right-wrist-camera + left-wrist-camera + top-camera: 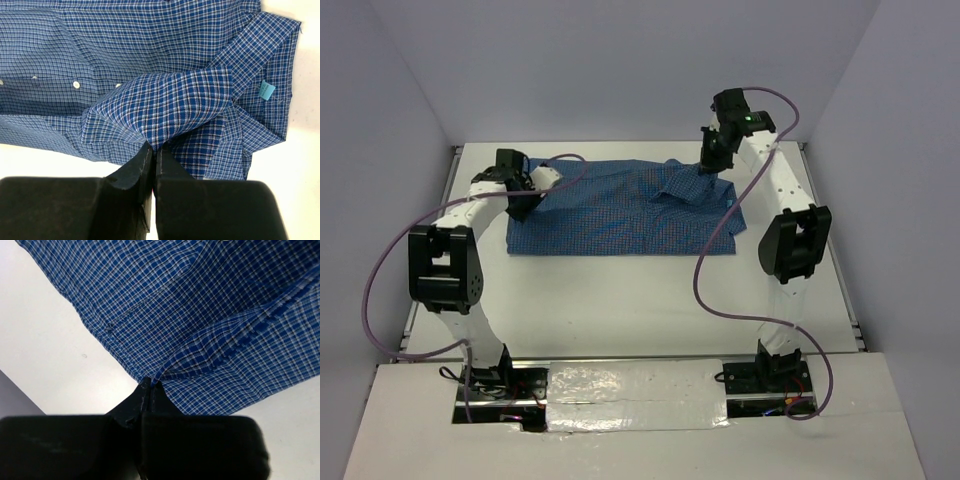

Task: Fold and stack the long sleeve shirts
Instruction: Fold the shirt

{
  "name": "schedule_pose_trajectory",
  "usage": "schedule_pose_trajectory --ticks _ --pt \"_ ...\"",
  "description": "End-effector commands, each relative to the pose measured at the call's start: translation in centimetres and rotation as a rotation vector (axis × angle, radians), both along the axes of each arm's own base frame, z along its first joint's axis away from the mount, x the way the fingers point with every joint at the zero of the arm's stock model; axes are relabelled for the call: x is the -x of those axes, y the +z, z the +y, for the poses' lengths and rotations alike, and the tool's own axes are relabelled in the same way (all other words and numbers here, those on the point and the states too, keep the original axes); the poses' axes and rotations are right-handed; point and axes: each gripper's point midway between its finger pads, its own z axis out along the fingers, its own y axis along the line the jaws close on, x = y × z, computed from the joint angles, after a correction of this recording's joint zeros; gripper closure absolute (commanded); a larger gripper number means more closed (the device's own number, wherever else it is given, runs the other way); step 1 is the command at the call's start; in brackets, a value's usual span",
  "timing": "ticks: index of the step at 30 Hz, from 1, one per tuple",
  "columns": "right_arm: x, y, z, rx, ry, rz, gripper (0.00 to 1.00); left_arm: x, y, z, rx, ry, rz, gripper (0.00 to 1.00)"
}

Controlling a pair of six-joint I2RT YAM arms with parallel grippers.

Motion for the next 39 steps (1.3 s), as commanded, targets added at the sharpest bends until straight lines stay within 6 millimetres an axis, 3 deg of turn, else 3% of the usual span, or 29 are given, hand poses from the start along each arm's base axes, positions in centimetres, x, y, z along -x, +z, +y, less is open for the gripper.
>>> schedule_pose_trajectory --ticks 1,3,5,7,8,9,10,11,12,13,14,15,16,17,18,19,20,21,22,23,25,28,34,39 --pt "-1.8 1.3 0.4 -0.016 -0.021 -0.072 1.0 -1.3 0.5 0.6 0.018 0.056 -0.021 1.0" --pt "-2.1 0.7 0.8 -0.026 -0.019 -0.066 1.0 -1.5 0.4 0.6 0.021 0.061 -0.019 1.0" --pt "-2.9 0.2 1.0 -0.038 -0.028 -0.072 0.97 -1.9 0.1 0.5 0.032 0.078 -0.02 0.92" --pt "-3.9 0.2 1.0 -0.046 -0.05 -0.092 0.88 -2.5 -0.1 1.1 0.016 0.127 -0.022 0.74" --pt "-4.4 -0.4 0.8 -0.039 -0.063 -0.092 0.7 -2.7 -0.1 1.5 0.001 0.156 -0.024 0.66" --pt "-5.3 0.2 0.9 -0.048 -0.072 -0.123 0.57 -3.1 -0.6 1.8 0.0 0.207 -0.02 0.44" --pt "-5.9 0.4 0.7 -0.062 -0.098 -0.13 0.43 -3.5 -0.6 2.3 -0.013 0.242 -0.027 0.31" --pt "-6.7 -0.2 -0.1 -0.063 -0.131 -0.123 0.25 -4.7 0.6 3.4 -0.051 0.293 -0.071 0.17" --pt "-7.4 2.1 -0.6 -0.082 -0.157 -0.159 0.17 -5.3 0.4 4.7 -0.052 0.374 -0.078 0.03" --pt "-7.8 3.1 -1.2 -0.105 -0.192 -0.168 0.12 -6.1 1.0 6.1 -0.045 0.437 -0.102 0.02" --pt "-8.1 4.2 -2.8 -0.115 -0.229 -0.186 0.01 -7.2 3.9 8.9 -0.011 0.522 -0.144 0.01" --pt "-7.8 5.7 -3.9 -0.124 -0.251 -0.205 0.0 -7.7 3.6 9.2 0.092 0.591 -0.121 0.01" --pt "-6.5 8.8 -4.9 -0.131 -0.26 -0.254 0.0 -8.8 6.3 10.2 0.158 0.631 -0.165 0.01" --pt "-4.9 6.1 -6.4 -0.099 -0.279 -0.175 0.0 -7.1 5.8 12.0 0.204 0.69 -0.099 0.01" --pt "-3.7 5.9 -7.3 -0.066 -0.277 -0.179 0.0 -6.6 6.3 11.3 0.297 0.678 -0.079 0.01" --pt "0.1 3.9 -8.1 -0.038 -0.293 -0.111 0.0 -4.6 4.6 10.9 0.328 0.679 -0.008 0.02" --pt "1.7 2.9 -8.6 -0.03 -0.305 -0.087 0.0 -3.2 3.6 10.0 0.346 0.662 0.035 0.03" --pt "2.6 2.1 -8.4 -0.051 -0.291 -0.092 0.0 -2.6 4.7 9.3 0.358 0.622 -0.003 0.03" --pt "4.3 2.4 -8.2 -0.068 -0.281 -0.104 0.0 -0.1 1.6 8.3 0.361 0.624 0.078 0.04" --pt "6.1 -1.2 -8.0 -0.064 -0.281 -0.021 0.0 0.5 1.5 7.4 0.362 0.598 0.074 0.04" --pt "7.9 -3.4 -7.4 -0.1 -0.266 0.044 0.0 1.9 -0.7 6.1 0.368 0.575 0.13 0.04" --pt "10.6 -8.9 -7.8 -0.108 -0.299 0.181 0.03 2.4 -1.9 5.5 0.388 0.572 0.169 0.04" --pt "10.6 -13.8 -7.9 -0.121 -0.343 0.256 0.04 2.4 -2.6 3.7 0.445 0.526 0.187 0.05" --pt "10.4 -16.5 -6.4 -0.194 -0.307 0.318 0.11 4.1 -5.5 2.1 0.451 0.515 0.265 0.06"
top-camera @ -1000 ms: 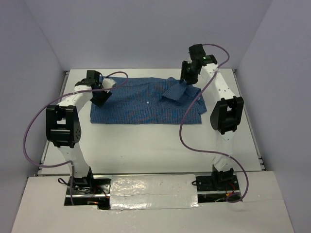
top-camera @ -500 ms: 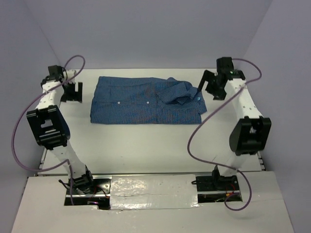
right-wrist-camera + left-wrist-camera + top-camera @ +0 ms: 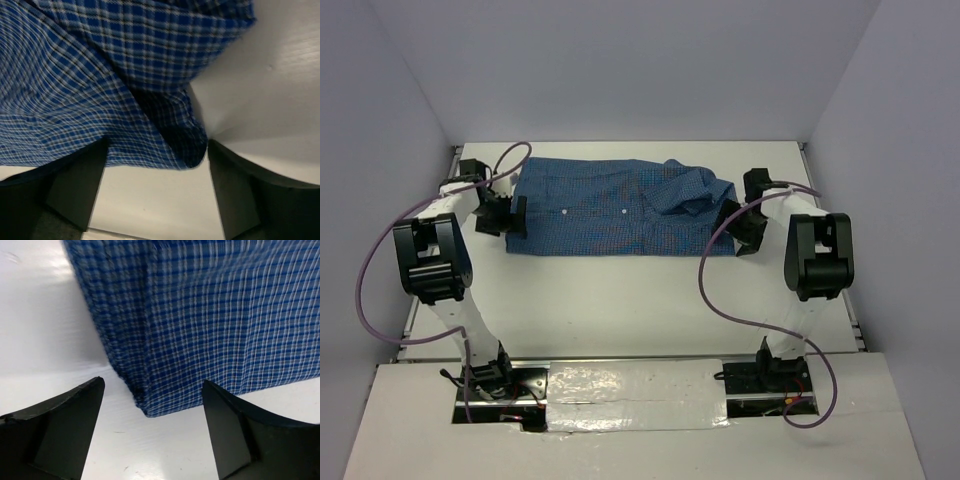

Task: Fold and stack the long sleeve shirts
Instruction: Fold the shirt

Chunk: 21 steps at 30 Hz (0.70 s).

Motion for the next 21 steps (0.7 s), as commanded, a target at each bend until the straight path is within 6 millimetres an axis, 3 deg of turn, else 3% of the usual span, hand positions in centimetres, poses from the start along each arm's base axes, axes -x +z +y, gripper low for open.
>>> schedule_pose_trajectory --ticks 1,4,5,7,9,10,11,12,13,14,15,16,17,18,20,21 --pt "-2.0 0.1 1.8 -0.114 0.009 -0.074 0.16 1.1 -2.1 -2.0 0.072 -0.013 0.052 0.09" --pt "-1.0 0.1 2.6 -0.162 0.015 -0.069 0.26 2.0 -3.4 -3.0 0.115 -0.016 0.103 0.15" --pt "-1.0 0.2 2.7 -0.169 0.013 -0.08 0.29 2.1 -3.6 -3.5 0.136 -0.018 0.109 0.26" --pt "-0.1 0.3 2.8 -0.177 0.014 -0.081 0.42 2.3 -3.8 -3.9 0.149 -0.022 0.11 0.39" --pt "0.2 0.4 2.9 -0.183 0.02 -0.083 0.57 2.2 -3.5 -4.2 0.165 -0.032 0.102 0.61" --pt "0.7 0.3 3.0 -0.188 0.023 -0.072 0.64 2.3 -3.5 -4.2 0.171 -0.037 0.104 0.93" --pt "1.0 0.4 3.1 -0.195 0.028 -0.068 0.72 2.3 -3.3 -4.4 0.175 -0.043 0.107 1.0" --pt "1.3 0.9 3.3 -0.204 0.036 -0.07 0.89 2.7 -2.9 -4.5 0.188 -0.05 0.121 1.0" --pt "1.9 1.2 3.2 -0.197 0.037 -0.065 0.98 2.9 -2.1 -4.3 0.184 -0.083 0.113 1.0" --pt "2.9 2.6 2.8 -0.177 0.041 -0.069 1.0 2.9 -0.9 -4.1 0.176 -0.1 0.099 1.0" --pt "3.7 3.1 2.4 -0.152 0.036 -0.066 1.0 4.2 0.0 -3.8 0.182 -0.108 0.129 1.0" --pt "5.7 3.0 1.5 -0.099 0.014 -0.024 1.0 4.5 2.3 -2.4 0.154 -0.12 0.074 1.0" --pt "6.4 4.9 1.2 -0.083 0.006 -0.078 1.0 4.9 3.7 -1.7 0.128 -0.129 0.057 1.0" --pt "8.5 4.3 1.1 -0.077 -0.004 -0.046 1.0 6.7 4.5 -0.6 0.082 -0.129 0.101 1.0" --pt "10.7 5.2 1.3 -0.092 -0.039 -0.062 1.0 8.9 5.8 0.3 -0.009 -0.191 0.094 1.0" --pt "12.7 4.0 1.5 -0.104 -0.064 -0.013 1.0 10.0 6.2 0.8 -0.054 -0.206 0.097 1.0"
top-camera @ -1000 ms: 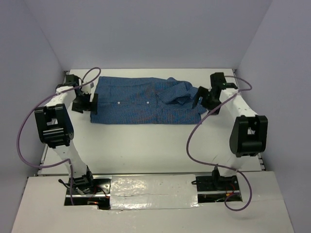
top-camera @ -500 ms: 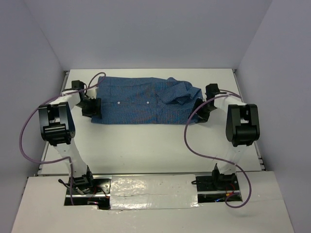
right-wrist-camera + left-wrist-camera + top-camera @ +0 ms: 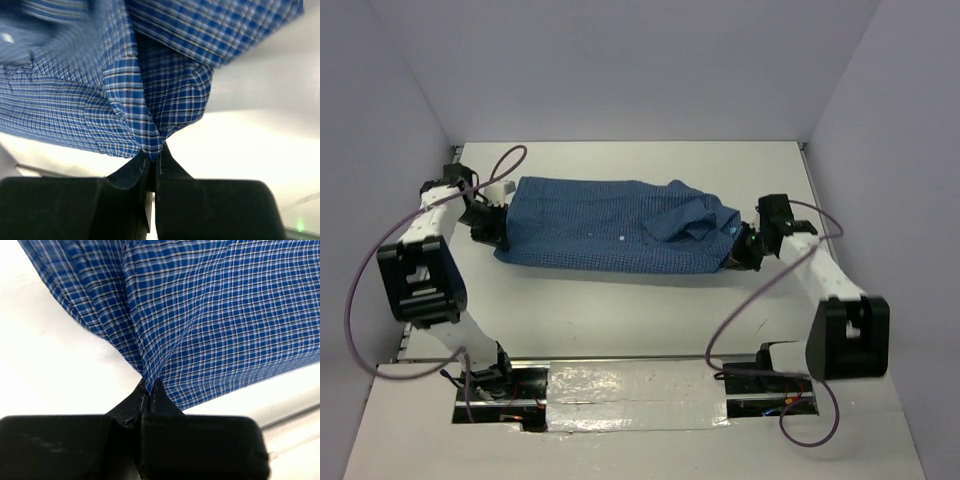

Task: Fold and stack the long sleeve shirts
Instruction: Fold the shirt

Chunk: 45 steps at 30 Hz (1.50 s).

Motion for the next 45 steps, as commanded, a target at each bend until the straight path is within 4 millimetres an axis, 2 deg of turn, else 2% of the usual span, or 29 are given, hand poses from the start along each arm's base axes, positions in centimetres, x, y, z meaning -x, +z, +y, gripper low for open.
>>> schedule_pose_trajectory --ticks 1,2,4,6,8,9,10,12,13,14,15,17,18,19,20,22,23,24,26,27,29,30,33,36,37,38,42,44,45 --pt "5.5 -1.0 -0.7 0.031 -0.064 0.089 1.0 5.4 2.4 1.8 -0.133 -0.116 0.031 1.0" --pt "6.9 -2.2 -0.5 0.025 -0.07 0.126 1.0 6.3 1.9 1.5 -0.127 -0.133 0.052 1.0" --pt "7.4 -2.8 0.0 0.011 -0.07 0.131 0.97 8.4 -0.2 1.2 -0.11 -0.146 0.129 1.0" --pt "8.1 -3.7 -0.1 0.017 -0.071 0.159 0.94 9.5 -1.5 1.1 -0.117 -0.141 0.163 0.98" --pt "8.4 -4.1 -0.4 0.036 -0.066 0.177 0.67 10.0 -2.1 1.3 -0.131 -0.137 0.184 0.91" --pt "8.8 -4.1 -0.5 0.044 -0.058 0.189 0.54 10.4 -2.1 1.5 -0.142 -0.135 0.198 0.76" --pt "8.2 -3.4 -0.9 0.068 -0.061 0.169 0.35 10.9 -2.1 2.0 -0.168 -0.135 0.225 0.67" --pt "8.2 -2.2 -1.8 0.123 -0.06 0.158 0.27 10.8 -1.6 2.8 -0.208 -0.141 0.228 0.47" --pt "6.7 -0.2 -3.0 0.187 -0.074 0.082 0.22 10.6 -1.2 3.4 -0.241 -0.139 0.226 0.46" --pt "6.1 1.1 -3.5 0.212 -0.088 0.044 0.21 9.9 -0.7 3.9 -0.264 -0.134 0.208 0.45" --pt "5.8 2.2 -4.0 0.244 -0.082 0.014 0.22 8.2 0.7 4.6 -0.297 -0.114 0.156 0.44" --pt "3.5 6.0 -3.9 0.271 -0.057 -0.139 0.28 6.1 2.0 5.1 -0.32 -0.097 0.089 0.43" --pt "1.8 7.2 -3.1 0.273 0.014 -0.241 0.29 5.0 2.8 5.0 -0.315 -0.097 0.05 0.43" --pt "1.0 7.8 -2.0 0.255 0.066 -0.291 0.29 3.3 4.0 4.9 -0.318 -0.094 -0.01 0.43" --pt "0.4 8.3 -0.3 0.233 0.135 -0.328 0.3 2.1 4.3 3.9 -0.296 -0.106 -0.035 0.43" --pt "-1.0 7.4 1.7 0.218 0.234 -0.324 0.28 0.2 5.7 2.4 -0.282 -0.131 -0.086 0.44" --pt "-1.8 7.4 2.2 0.228 0.26 -0.324 0.26 -0.4 5.9 0.5 -0.265 -0.177 -0.095 0.44" --pt "-2.3 5.9 2.9 0.243 0.318 -0.286 0.25 -1.0 6.4 -1.0 -0.235 -0.209 -0.122 0.44" --pt "-3.7 5.9 3.6 0.248 0.358 -0.291 0.22 -1.3 6.8 -4.0 -0.201 -0.29 -0.15 0.44" --pt "-4.4 5.0 3.7 0.259 0.382 -0.281 0.22 -1.6 7.1 -5.0 -0.181 -0.312 -0.165 0.44" --pt "-5.5 5.0 4.1 0.267 0.424 -0.3 0.22 -1.7 7.2 -6.7 -0.165 -0.356 -0.171 0.44" --pt "-5.9 4.2 4.3 0.273 0.442 -0.286 0.22 -2.0 7.4 -6.9 -0.17 -0.362 -0.183 0.44" --pt "-7.0 3.6 4.8 0.275 0.479 -0.292 0.23 -2.4 7.5 -7.7 -0.192 -0.394 -0.197 0.44" --pt "-8.0 3.0 5.4 0.276 0.494 -0.291 0.34 -2.6 7.9 -9.1 -0.195 -0.456 -0.22 0.44" --pt "-8.7 3.7 5.7 0.279 0.494 -0.309 0.5 -2.7 8.1 -9.5 -0.194 -0.472 -0.232 0.44" --pt "-9.1 3.7 5.8 0.281 0.486 -0.308 0.7 -2.8 8.5 -10.6 -0.2 -0.518 -0.256 0.44" --pt "-10.5 6.2 8.2 0.207 0.513 -0.383 0.98 -3.3 9.8 -13.1 -0.256 -0.673 -0.328 0.44" --pt "-10.8 6.8 9.2 0.163 0.516 -0.386 1.0 -3.5 10.4 -14.7 -0.291 -0.77 -0.36 0.44" --pt "-11.8 7.2 9.6 0.157 0.508 -0.394 1.0 -3.6 10.5 -15.2 -0.301 -0.797 -0.369 0.44"
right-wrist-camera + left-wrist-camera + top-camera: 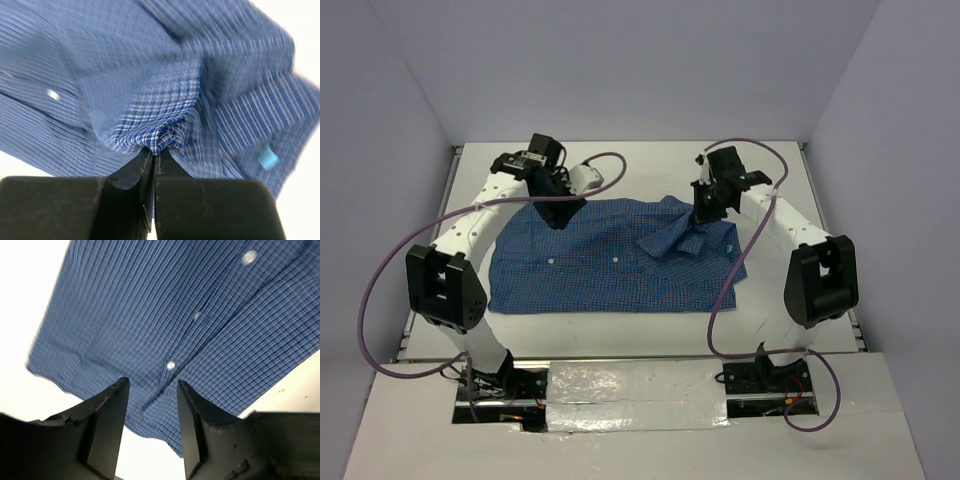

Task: Fold and stack the long sleeve shirts
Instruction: Fold the shirt

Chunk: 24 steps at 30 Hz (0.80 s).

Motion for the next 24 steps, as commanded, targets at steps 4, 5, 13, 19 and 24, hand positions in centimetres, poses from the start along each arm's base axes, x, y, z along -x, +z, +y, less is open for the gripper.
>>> schedule_pose_trajectory --ticks 4,5,13,19,24 --pt "-5.5 2.7 2.5 -0.091 -0.042 -0.022 0.92 -1.1 1.2 -4.8 -0.058 -0.251 -0.093 0.44" --pt "-5.8 0.7 2.3 -0.074 -0.059 0.047 0.85 -1.3 1.3 -5.6 -0.044 -0.269 -0.102 0.44" --pt "-12.6 2.4 2.0 -0.054 -0.127 0.019 0.21 -2.4 0.2 -9.9 0.042 -0.31 -0.156 0.43" --pt "-11.6 7.3 -2.9 -0.137 -0.204 -0.093 0.23 -3.9 -0.6 -12.0 0.111 -0.27 -0.229 0.43" --pt "-7.9 2.0 -4.7 -0.244 -0.259 0.038 0.28 -5.7 -1.1 -14.1 0.224 -0.162 -0.227 0.43"
